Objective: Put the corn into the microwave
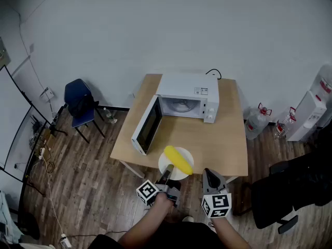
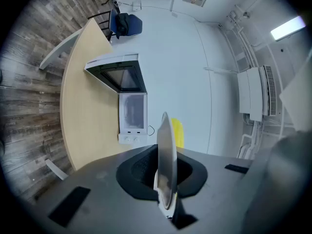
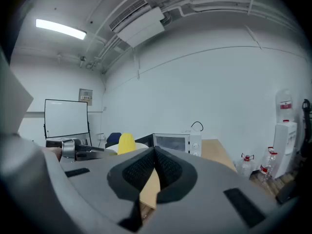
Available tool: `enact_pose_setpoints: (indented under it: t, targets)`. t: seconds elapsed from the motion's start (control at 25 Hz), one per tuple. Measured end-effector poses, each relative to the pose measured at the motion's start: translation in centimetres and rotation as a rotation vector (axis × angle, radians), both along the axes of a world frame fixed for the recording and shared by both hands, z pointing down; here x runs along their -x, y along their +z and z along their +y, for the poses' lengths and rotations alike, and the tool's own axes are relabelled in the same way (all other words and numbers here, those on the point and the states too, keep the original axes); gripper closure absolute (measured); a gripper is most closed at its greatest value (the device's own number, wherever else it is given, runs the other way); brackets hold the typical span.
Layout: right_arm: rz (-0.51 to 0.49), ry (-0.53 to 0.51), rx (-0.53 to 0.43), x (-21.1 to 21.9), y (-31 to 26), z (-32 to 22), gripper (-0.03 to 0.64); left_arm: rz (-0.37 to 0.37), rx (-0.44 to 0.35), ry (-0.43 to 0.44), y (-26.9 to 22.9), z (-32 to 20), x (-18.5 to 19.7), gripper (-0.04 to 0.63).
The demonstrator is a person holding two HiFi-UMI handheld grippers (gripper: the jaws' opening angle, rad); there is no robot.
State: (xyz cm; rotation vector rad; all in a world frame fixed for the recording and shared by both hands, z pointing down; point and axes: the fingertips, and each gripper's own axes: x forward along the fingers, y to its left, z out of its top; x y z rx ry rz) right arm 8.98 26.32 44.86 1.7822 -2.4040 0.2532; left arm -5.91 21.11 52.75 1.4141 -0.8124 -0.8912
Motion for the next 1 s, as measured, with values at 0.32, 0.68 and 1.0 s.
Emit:
enact_pose_setpoints:
  t: [0.32,0.68,1.0]
  targets:
    - [-0.055,0.007,-0.029,-0.2,0.0,1.1,0.557,0.019,-0.008,-0.004,-0.1,1.4,0.1,0.577]
    - [-0.062,0.049,-0.032,-1.2,1.3,0.2,0.557,-0.006,-0.022,0.004,0.9,-0.1,0.1,0.577]
    - [-0.027,0.153,-0.084,-4.4,0.4,-3.5,0.557,0.003,0.0,0.111,2.6,-4.6,-3.1,0.577]
